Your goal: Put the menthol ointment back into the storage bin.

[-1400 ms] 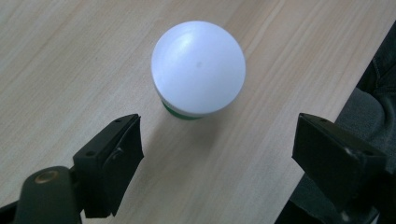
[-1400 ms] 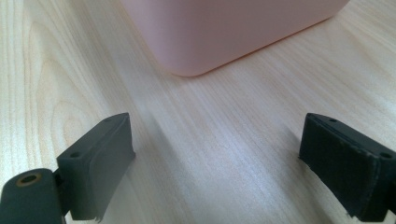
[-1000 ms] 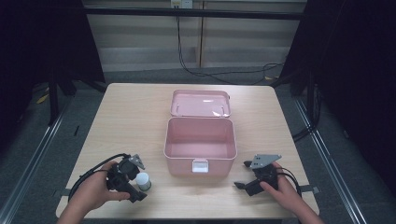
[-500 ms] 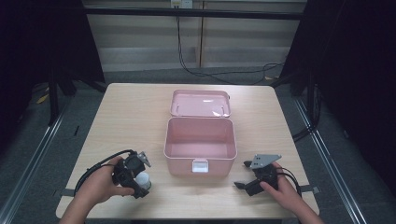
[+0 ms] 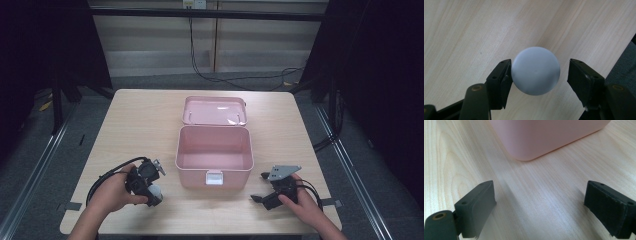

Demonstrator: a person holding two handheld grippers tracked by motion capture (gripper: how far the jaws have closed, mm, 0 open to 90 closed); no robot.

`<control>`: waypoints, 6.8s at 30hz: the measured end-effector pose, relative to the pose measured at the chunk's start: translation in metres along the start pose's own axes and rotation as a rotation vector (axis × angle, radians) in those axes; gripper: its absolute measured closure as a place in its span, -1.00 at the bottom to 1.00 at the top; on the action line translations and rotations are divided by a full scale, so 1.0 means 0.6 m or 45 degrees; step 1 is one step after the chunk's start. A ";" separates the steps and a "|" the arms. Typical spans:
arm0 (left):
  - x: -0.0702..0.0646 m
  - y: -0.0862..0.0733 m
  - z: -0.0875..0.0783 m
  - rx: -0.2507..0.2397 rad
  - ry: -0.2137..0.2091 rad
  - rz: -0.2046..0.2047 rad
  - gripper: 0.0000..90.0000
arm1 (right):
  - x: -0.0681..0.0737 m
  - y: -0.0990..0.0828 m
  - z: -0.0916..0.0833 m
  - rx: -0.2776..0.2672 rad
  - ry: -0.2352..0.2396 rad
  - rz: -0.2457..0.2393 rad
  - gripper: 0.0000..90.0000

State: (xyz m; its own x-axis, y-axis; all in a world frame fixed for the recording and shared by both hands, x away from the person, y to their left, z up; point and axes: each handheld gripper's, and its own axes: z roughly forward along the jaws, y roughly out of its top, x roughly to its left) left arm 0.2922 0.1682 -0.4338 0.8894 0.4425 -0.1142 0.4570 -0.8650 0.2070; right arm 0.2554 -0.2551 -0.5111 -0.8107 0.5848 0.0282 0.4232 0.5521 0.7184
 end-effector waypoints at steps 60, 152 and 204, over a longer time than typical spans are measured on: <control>0.031 0.075 -0.140 0.117 -0.012 -0.184 0.12 | 0.000 0.000 0.000 -0.003 -0.001 0.000 -0.79; 0.050 0.342 -0.133 0.088 0.048 -0.368 0.12 | 0.000 0.000 -0.001 0.004 0.000 0.002 -0.79; 0.060 0.369 -0.046 0.075 0.149 -0.723 0.12 | 0.000 0.000 -0.001 0.005 -0.003 0.000 -0.79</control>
State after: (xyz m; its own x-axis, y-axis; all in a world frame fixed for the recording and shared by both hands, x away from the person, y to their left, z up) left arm 0.4255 -0.0010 -0.3649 0.5017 0.8611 -0.0830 0.8643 -0.4949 0.0896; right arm 0.2552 -0.2552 -0.5107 -0.8097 0.5863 0.0267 0.4250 0.5543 0.7156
